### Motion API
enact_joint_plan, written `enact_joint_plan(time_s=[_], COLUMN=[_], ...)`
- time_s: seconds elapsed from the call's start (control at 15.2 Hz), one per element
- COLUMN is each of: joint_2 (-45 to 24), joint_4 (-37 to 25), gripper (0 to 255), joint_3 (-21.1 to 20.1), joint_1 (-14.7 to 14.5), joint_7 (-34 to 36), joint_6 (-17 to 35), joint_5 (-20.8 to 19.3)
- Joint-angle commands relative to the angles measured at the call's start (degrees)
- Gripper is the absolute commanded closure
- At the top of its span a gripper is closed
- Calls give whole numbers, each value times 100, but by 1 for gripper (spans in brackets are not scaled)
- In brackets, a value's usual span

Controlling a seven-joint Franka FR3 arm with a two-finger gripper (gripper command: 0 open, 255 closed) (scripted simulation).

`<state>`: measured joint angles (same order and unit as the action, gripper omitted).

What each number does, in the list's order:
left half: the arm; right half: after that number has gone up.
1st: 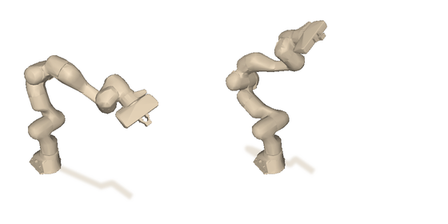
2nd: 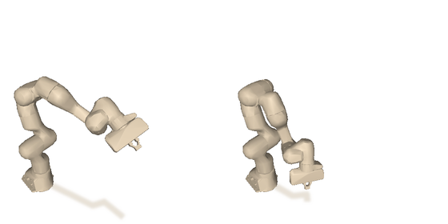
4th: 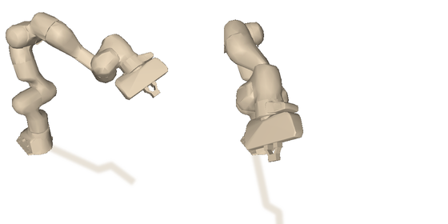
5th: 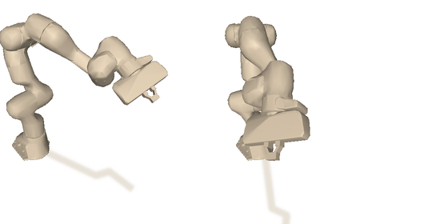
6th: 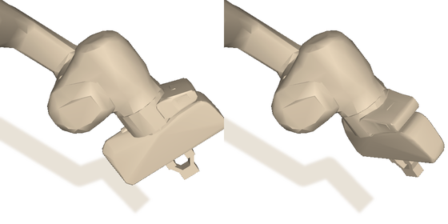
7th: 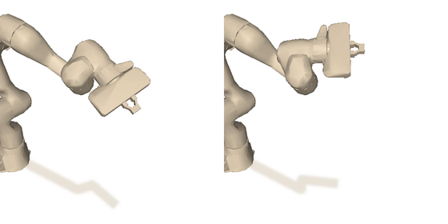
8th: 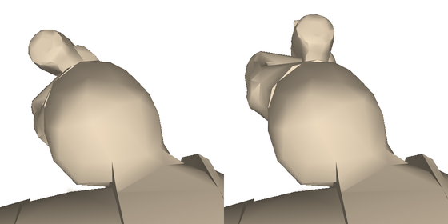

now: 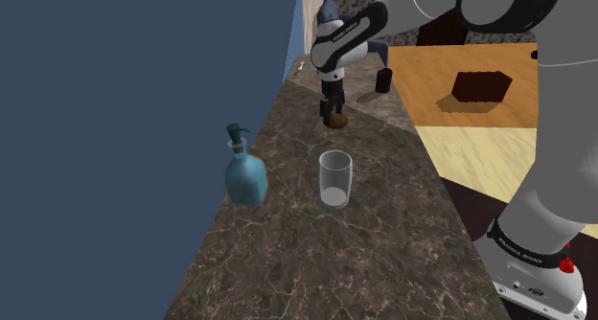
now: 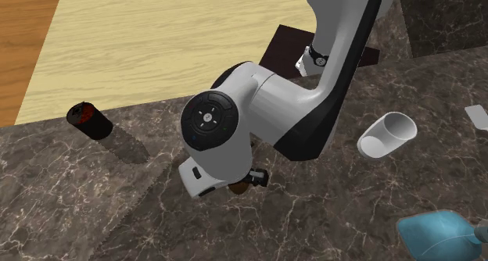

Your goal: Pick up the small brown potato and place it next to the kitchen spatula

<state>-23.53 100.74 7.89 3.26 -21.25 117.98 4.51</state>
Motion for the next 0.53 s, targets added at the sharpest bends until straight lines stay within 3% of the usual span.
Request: enact_joint_plan(time_s=[0.0,0.33,0.4,0.46], joint_2=[-6,-6,-6,-6], joint_4=[23,23,23,23], gripper=[0,0,255,255], joint_3=[-1,-1,-1,-1], joint_1=[0,0,0,0], joint_7=[-2,-2,-2,-2], joint_6=[32,32,32,32], joint_5=[2,2,2,2])
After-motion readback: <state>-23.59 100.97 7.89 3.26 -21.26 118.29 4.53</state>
